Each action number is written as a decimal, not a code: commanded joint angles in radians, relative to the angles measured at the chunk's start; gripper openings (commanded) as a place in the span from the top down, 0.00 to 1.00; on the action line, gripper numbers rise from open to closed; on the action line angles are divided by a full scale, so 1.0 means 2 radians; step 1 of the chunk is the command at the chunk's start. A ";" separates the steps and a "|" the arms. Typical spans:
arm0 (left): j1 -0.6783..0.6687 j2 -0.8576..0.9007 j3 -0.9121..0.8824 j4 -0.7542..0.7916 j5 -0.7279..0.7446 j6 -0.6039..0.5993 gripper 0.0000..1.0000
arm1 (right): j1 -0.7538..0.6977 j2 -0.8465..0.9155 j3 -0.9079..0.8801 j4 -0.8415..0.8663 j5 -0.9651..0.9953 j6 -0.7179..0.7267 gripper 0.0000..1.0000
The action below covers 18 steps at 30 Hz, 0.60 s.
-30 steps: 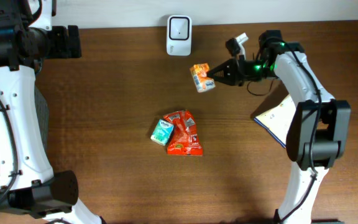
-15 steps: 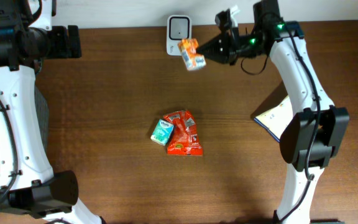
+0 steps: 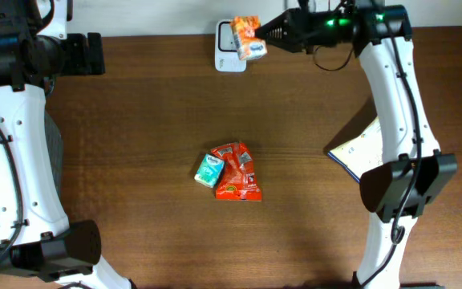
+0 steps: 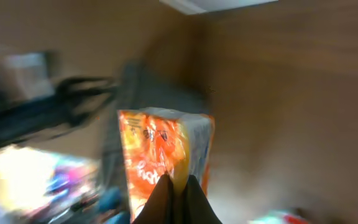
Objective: Scan the item barcode
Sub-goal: 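Lift the orange tissue pack up to the scanner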
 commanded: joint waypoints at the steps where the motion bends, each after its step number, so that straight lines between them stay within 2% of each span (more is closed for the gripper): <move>1: 0.003 0.001 -0.001 -0.001 0.005 0.006 0.01 | 0.066 -0.011 0.009 -0.017 0.323 -0.047 0.96; 6: 0.003 0.001 -0.001 -0.001 0.005 0.006 0.01 | 0.138 -0.011 0.040 -0.004 0.566 -0.091 0.96; 10: 0.003 0.001 -0.001 -0.001 0.005 0.006 0.01 | 0.184 0.003 0.041 0.071 0.735 -0.220 0.96; 12: 0.003 0.001 -0.001 -0.001 0.005 0.006 0.01 | 0.196 0.023 0.041 0.117 0.779 -0.283 0.96; 15: 0.003 0.001 -0.001 -0.001 0.005 0.006 0.01 | 0.198 0.071 0.041 0.198 0.789 -0.355 0.96; 18: 0.003 0.001 -0.001 -0.001 0.005 0.006 0.01 | 0.194 0.111 0.040 0.247 0.787 -0.372 0.96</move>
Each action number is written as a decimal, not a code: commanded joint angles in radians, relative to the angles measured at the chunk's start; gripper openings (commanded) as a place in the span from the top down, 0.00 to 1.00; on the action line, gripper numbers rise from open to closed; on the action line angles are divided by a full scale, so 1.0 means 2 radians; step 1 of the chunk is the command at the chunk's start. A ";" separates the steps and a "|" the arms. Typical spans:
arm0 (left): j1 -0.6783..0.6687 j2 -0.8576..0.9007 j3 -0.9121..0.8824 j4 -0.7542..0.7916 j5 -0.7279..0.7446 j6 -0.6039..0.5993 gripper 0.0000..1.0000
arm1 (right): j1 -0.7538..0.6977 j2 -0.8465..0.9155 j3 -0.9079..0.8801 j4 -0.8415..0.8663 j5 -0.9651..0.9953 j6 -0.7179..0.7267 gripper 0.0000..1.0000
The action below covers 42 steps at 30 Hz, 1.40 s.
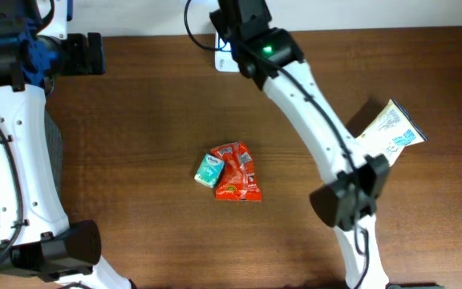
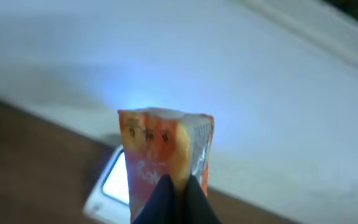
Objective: Scan the item barcode
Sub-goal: 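Lift the orange tissue pack up to the scanner, then place the orange tissue pack beside the wet-wipe bag at right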
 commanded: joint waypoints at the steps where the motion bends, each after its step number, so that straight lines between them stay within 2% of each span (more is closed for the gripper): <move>1: 0.003 0.001 -0.001 -0.001 0.005 0.006 0.01 | -0.006 0.072 0.001 0.035 0.040 -0.064 0.96; 9: 0.003 0.001 -0.001 -0.001 0.005 0.006 0.01 | -0.011 0.150 0.001 0.083 0.039 -0.169 0.96; 27: 0.003 0.001 -0.001 0.000 0.005 0.006 0.01 | -0.020 0.162 0.001 0.089 0.038 -0.168 0.96; 33: 0.003 0.001 -0.001 -0.001 0.005 0.006 0.01 | -0.020 0.157 0.001 0.081 0.037 -0.160 0.96; 42: 0.003 0.001 -0.001 -0.001 0.005 0.006 0.01 | -0.019 0.050 0.001 -0.028 -0.091 -0.036 0.96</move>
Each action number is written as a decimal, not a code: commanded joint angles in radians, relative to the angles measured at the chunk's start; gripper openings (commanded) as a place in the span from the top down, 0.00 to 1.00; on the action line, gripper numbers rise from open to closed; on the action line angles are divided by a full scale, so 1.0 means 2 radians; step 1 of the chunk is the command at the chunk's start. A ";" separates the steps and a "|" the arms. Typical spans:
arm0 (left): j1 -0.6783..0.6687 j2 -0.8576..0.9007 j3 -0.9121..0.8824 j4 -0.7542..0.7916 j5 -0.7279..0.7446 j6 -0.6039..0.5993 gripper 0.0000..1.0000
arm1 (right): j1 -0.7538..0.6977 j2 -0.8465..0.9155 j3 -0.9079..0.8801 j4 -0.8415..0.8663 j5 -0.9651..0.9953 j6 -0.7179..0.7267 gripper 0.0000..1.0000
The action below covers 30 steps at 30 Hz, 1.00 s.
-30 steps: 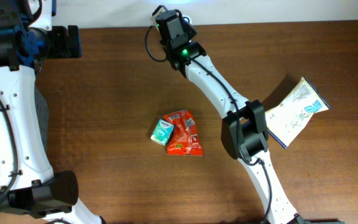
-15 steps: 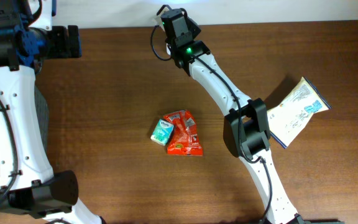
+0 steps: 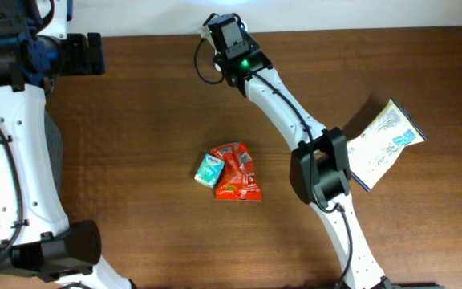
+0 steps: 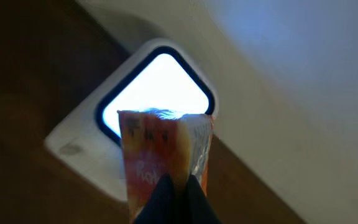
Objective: Scan the item barcode
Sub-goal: 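Place the orange tissue pack beside the wet-wipe bag at right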
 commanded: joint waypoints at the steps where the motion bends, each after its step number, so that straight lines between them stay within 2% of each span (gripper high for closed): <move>1: 0.003 0.001 -0.001 -0.001 0.005 0.006 0.01 | 0.000 -0.106 0.002 -0.047 -0.082 0.084 0.96; 5: 0.003 0.001 -0.001 -0.001 0.005 0.006 0.01 | -0.005 -0.190 0.002 -0.172 -0.171 0.185 0.96; 9: 0.003 0.001 -0.001 -0.001 0.005 0.006 0.01 | -0.029 -0.251 0.002 -0.312 -0.209 0.262 0.96; 11: 0.003 0.001 -0.001 -0.001 0.005 0.006 0.01 | -0.054 -0.260 0.002 -0.381 -0.210 0.272 0.96; 15: 0.003 0.001 -0.001 -0.001 0.005 0.006 0.01 | -0.111 -0.241 -0.012 -0.458 -0.209 0.322 0.96; 19: 0.003 0.001 -0.001 -0.001 0.005 0.006 0.01 | -0.163 -0.226 -0.085 -0.447 -0.207 0.356 0.96; 24: 0.003 0.001 -0.001 -0.001 0.005 0.006 0.01 | -0.228 -0.217 -0.235 -0.368 -0.208 0.384 0.96; 28: 0.003 0.001 -0.001 -0.001 0.005 0.006 0.01 | -0.254 -0.217 -0.305 -0.328 -0.208 0.384 0.96; 30: 0.003 0.001 -0.001 -0.001 0.005 0.006 0.01 | -0.263 -0.217 -0.319 -0.326 -0.210 0.384 0.68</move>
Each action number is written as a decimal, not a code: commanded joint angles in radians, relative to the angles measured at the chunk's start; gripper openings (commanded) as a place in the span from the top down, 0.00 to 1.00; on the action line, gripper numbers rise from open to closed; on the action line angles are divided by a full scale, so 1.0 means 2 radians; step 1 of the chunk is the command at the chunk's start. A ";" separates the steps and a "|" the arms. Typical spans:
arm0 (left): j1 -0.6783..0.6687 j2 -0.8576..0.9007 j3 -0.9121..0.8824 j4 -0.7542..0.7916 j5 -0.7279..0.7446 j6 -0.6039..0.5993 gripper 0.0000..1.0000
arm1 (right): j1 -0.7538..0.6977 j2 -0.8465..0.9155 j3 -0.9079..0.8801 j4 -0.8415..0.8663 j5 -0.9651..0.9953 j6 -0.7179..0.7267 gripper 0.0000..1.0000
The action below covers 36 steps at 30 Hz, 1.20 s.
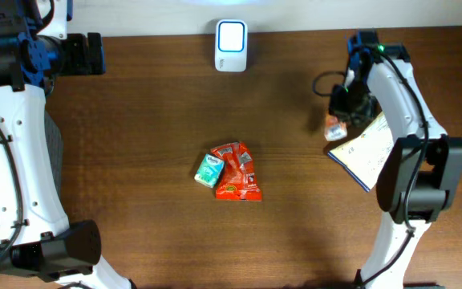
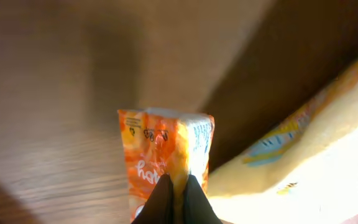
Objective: Scan the item barcode
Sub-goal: 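Place the orange tissue pack beside the wet-wipe bag at right, then reach the right gripper to the teal tissue pack and grasp it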
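An orange snack packet (image 2: 160,155) is pinched between my right gripper's (image 2: 179,186) dark fingers, which are shut on its lower edge. In the overhead view the packet (image 1: 335,127) hangs low over the table at the right, under the right gripper (image 1: 345,111). It is next to a yellow-white bag. The white barcode scanner (image 1: 231,35) stands at the back centre with its window lit. My left gripper (image 1: 87,54) is at the far back left, and its jaws cannot be made out.
A yellow-white printed bag (image 1: 371,148) lies at the right, just beside the held packet, and also shows in the right wrist view (image 2: 316,149). A red packet (image 1: 237,170) and a small teal packet (image 1: 208,170) lie together mid-table.
My right gripper, still shut on the orange packet, was over the lit scanner window at the back centre. It is now at the right, by the yellow-white bag. The scanner is uncovered.
The right gripper held the orange packet just right of the scanner. Then the arm reached across over the scanner. Then the packet sat directly before the glowing window. Now the packet is far from the scanner, low beside the bag at the right. The left arm stayed put.
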 commanded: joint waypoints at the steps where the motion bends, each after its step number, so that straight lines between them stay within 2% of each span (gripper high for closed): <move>1: 0.003 0.001 -0.001 -0.001 0.005 0.006 0.01 | -0.010 -0.004 -0.023 0.002 -0.007 0.006 0.59; 2: 0.003 0.001 -0.001 -0.001 0.005 0.006 0.01 | -0.010 -0.005 -0.018 -0.001 -0.028 -0.015 0.51; 5: 0.003 0.001 -0.001 -0.001 0.005 0.006 0.01 | -0.006 -0.005 0.003 -0.015 -0.071 -0.055 0.38; 8: 0.003 0.001 -0.001 -0.001 0.005 0.006 0.01 | 0.010 -0.006 0.052 -0.052 -0.103 -0.084 0.34; 12: 0.003 0.001 -0.001 -0.001 0.005 0.006 0.01 | 0.052 -0.006 0.110 -0.080 -0.171 -0.090 0.33; 18: 0.003 0.001 -0.001 -0.001 0.005 0.006 0.01 | 0.144 -0.004 0.117 -0.038 -0.295 -0.099 0.34; 23: 0.003 0.001 -0.001 -0.001 0.005 0.006 0.01 | 0.240 -0.002 0.103 -0.004 -0.284 -0.097 0.44; 29: 0.003 0.001 -0.001 -0.001 0.005 0.006 0.01 | 0.326 0.025 0.058 0.024 -0.283 -0.083 0.44; 36: 0.003 0.001 -0.001 -0.001 0.005 0.006 0.01 | 0.355 0.060 0.038 0.026 -0.249 -0.030 0.45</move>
